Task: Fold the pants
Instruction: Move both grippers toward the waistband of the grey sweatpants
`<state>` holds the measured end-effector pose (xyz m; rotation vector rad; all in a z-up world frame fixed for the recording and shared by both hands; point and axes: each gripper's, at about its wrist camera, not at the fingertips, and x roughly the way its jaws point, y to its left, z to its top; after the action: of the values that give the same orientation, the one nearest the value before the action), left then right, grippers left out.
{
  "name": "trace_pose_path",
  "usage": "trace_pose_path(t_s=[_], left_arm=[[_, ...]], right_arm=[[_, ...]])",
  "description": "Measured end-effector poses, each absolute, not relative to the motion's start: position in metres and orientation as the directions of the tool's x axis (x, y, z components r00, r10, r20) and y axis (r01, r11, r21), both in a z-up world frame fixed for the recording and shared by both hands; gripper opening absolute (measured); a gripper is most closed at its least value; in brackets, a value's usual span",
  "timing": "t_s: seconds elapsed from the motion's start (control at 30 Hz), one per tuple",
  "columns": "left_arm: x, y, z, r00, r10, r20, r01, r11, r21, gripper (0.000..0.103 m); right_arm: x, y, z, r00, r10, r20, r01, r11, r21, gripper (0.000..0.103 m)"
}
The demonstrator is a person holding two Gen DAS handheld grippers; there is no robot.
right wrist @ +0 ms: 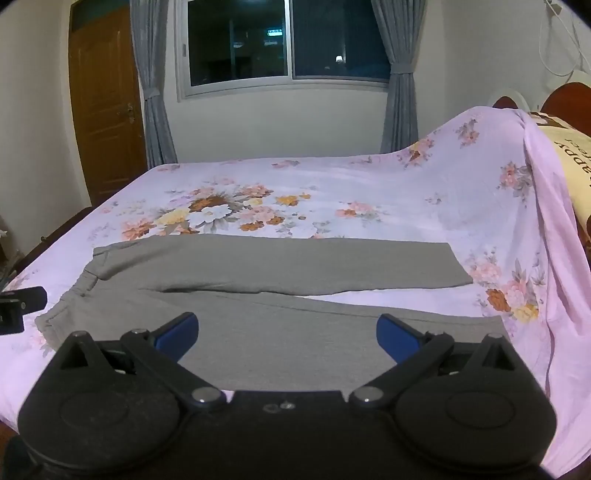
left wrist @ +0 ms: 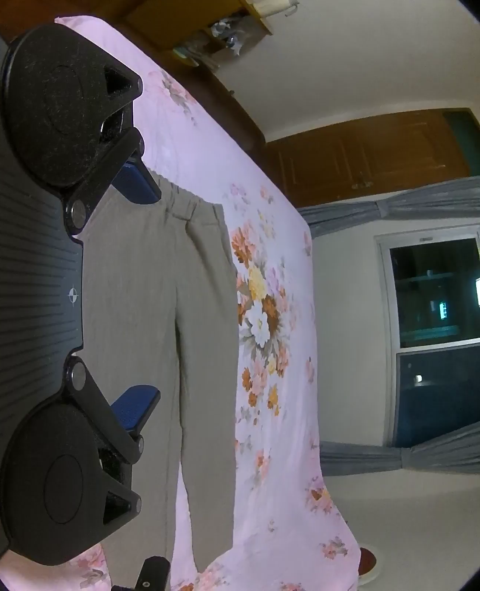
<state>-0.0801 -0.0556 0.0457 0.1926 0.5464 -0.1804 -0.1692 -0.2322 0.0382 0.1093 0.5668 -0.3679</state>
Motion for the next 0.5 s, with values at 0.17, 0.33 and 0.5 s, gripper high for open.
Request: trace_pose_path(t_s=[0.17,0.33,0.5], left_arm=[[-0.0808,-0.0565,0.0443,0.837,-0.123,-0.533,0.227,0.965,0.135,0.103],[-0.0802,-0.0570,0.0417,0.836,-0.119,-0.536,0.224,0.965,0.136,0.103],[-0.0799,-0.0577,0.0388,0.834,-0.117,-0.539,0.225,0.964,0.139,0.103]], right_arm=[[-0.1691,-0.2291,0.0390,0.777,-0.320,-0.542,0.380,0.925,-0.002,0.103],[-0.1691,-0.2301,0.0378,0.782,-0.314,-0.538,0.371,0.929,-0.003,0.103],[-0.1719,-0.2268,0.0367,0.780,-0.309,-0.544,0.369,0.930,0.002,0.103]])
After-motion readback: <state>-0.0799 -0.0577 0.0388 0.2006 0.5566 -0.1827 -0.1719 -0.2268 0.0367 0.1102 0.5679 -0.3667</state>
